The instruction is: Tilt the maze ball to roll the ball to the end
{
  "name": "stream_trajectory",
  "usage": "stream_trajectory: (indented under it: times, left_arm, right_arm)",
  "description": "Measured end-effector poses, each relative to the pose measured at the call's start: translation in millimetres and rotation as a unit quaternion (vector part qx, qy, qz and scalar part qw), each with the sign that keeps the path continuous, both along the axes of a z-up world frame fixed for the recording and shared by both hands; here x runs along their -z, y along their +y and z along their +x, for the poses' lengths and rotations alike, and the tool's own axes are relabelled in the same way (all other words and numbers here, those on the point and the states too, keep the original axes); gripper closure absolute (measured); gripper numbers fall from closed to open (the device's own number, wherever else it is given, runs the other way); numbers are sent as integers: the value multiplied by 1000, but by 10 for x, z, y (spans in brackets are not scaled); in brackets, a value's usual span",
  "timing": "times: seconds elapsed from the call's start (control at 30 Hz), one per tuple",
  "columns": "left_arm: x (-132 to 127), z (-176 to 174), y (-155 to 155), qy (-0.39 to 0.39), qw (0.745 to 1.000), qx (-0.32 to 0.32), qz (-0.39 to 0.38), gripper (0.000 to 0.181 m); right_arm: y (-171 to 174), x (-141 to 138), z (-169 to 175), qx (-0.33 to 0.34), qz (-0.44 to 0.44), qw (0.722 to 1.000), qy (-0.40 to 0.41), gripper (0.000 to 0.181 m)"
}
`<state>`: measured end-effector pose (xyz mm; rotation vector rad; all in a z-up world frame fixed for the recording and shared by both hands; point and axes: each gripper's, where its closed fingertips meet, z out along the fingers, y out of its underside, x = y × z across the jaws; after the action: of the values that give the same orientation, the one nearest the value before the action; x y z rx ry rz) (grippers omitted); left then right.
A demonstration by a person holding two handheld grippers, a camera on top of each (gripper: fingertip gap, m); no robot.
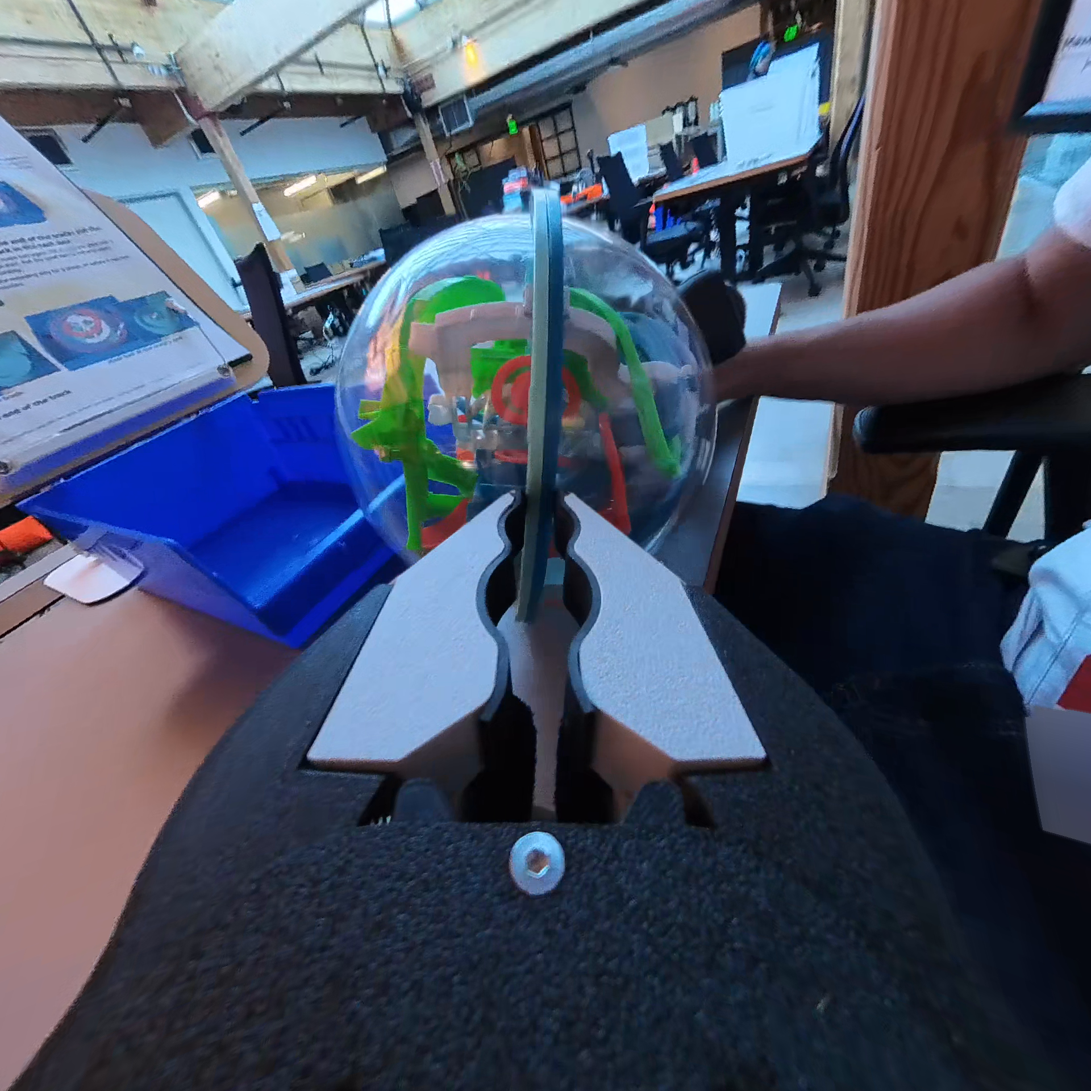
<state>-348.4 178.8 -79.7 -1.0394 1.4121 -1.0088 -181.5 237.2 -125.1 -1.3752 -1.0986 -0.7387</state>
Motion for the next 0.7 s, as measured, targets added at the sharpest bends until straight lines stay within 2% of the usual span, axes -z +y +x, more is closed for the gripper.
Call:
stream_trajectory:
  times: [0.13, 0.17, 0.23, 0.27, 0.3, 0.37, 0.4, 0.43, 0.47, 0.5, 0.53, 0.57, 0.6, 0.63, 0.7]
  left_arm:
    - [92, 10, -25, 17, 1000, -5, 19, 173]
    - [102, 7, -40, 18, 999, -7, 28, 173]
    - [116, -8, -71, 24, 998, -10, 48, 173]
    - [116, -16, -93, 27, 998, -11, 59, 173]
    - [109, -22, -137, 28, 997, -9, 73, 173]
    - [81, -16, -276, 29, 994, 1, 109, 173]
    - [70, 0, -334, 34, 992, 2, 125, 173]
    - [66, 20, -386, 40, 989, 3, 144, 173]
    - [66, 38, -443, 45, 985, 4, 164, 173]
    - [65, 54, -498, 50, 982, 6, 184, 173]
    - [59, 67, -547, 52, 978, 6, 201, 173]
    - [48, 79, -585, 52, 976, 5, 212, 173]
    - [38, 90, -619, 51, 974, 5, 219, 173]
    - [32, 101, -649, 51, 972, 5, 229, 173]
    - [25, 125, -703, 48, 964, 2, 261, 173]
  right_arm:
    - [-123, -203, 199, 64, 136, 986, -65, 110]
    - [-170, -266, 302, 99, 154, 981, -71, 129]
    - [-302, -474, 579, 171, 198, 963, -68, 137]
    - [-365, -513, 729, 193, 188, 961, -61, 142]
    - [-439, -548, 881, 207, 175, 962, -34, 146]
    - [-574, -547, 1118, 214, 117, 966, 83, 133]
    - [-622, -483, 1098, 191, 60, 965, 172, 133]
    - [-679, -361, 912, 136, -31, 952, 273, 131]
    - [-783, -286, 629, 60, -126, 920, 367, 113]
    - [-902, -301, 422, 0, -190, 873, 449, 104]
    - [-966, -408, 348, -36, -203, 823, 530, 119]
    - [-1060, -549, 273, -88, -209, 783, 580, 112]
    - [-1181, -657, 183, -141, -225, 753, 601, 92]
    - [-1248, -688, 141, -158, -246, 729, 618, 90]
    - [-1361, -635, -36, -177, -307, 709, 610, 61]
